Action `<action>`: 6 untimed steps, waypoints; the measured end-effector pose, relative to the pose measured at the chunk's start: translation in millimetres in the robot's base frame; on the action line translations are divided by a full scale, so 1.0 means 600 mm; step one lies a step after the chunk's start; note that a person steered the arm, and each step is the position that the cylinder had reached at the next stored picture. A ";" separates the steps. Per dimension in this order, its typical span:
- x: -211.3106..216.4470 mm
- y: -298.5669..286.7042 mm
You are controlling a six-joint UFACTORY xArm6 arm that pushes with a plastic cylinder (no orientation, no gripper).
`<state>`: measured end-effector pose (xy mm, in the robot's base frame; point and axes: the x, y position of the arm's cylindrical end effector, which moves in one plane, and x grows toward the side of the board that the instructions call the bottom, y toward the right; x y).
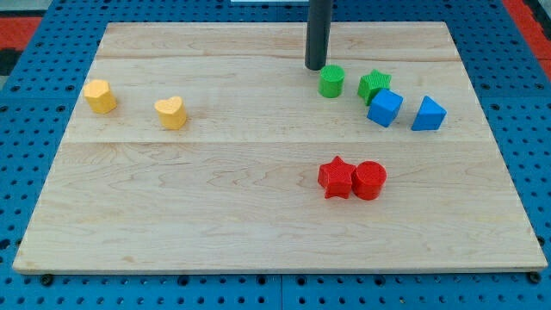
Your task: Push the red circle along with the red star towards the left
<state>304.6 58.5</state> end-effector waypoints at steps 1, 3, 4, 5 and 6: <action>0.065 0.067; 0.110 -0.085; 0.164 0.010; 0.214 0.109; 0.281 0.155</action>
